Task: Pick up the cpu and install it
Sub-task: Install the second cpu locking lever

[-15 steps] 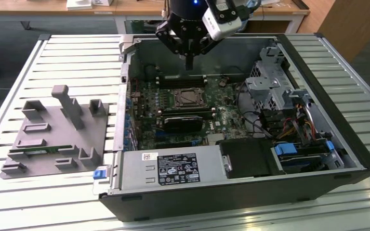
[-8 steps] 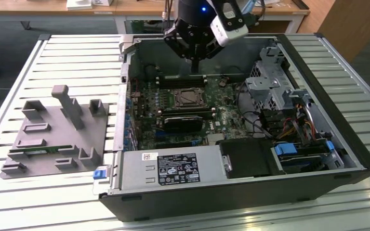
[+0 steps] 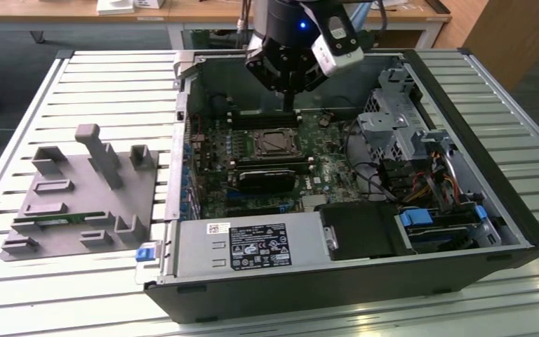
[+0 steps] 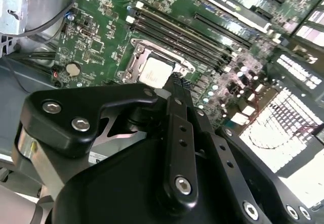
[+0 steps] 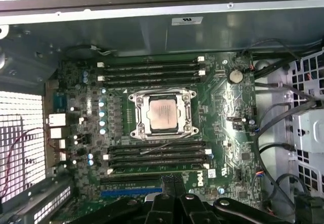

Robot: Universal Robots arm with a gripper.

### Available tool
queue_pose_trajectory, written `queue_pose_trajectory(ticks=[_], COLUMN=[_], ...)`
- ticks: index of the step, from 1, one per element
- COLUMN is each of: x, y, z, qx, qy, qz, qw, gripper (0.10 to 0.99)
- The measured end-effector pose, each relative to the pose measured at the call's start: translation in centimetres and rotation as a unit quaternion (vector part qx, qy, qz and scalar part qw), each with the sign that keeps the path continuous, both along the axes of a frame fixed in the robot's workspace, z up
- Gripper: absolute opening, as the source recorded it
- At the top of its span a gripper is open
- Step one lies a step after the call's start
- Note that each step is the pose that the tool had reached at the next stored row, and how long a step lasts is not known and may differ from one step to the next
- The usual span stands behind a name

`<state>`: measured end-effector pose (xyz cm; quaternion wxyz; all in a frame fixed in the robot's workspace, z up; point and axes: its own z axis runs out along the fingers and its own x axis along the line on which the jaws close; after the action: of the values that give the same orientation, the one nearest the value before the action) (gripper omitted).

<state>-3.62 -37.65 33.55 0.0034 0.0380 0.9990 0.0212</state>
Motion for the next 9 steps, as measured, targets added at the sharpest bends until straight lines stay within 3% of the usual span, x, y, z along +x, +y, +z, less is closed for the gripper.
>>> queue_pose_trajectory(ticks=[3,7,9], x=[0.14,0.19,0.28], y=[0.21,0.22,0.22], z=[-0.4,-0.67,-1.02], qx=[0.0049,0.0281,0.0296], qy=[0.0,0.0,-0.0001], qz=[0.0,0.0,0.0], qw=[1.0,0.9996,0.9996], gripper=[0.106,0.106,0.106])
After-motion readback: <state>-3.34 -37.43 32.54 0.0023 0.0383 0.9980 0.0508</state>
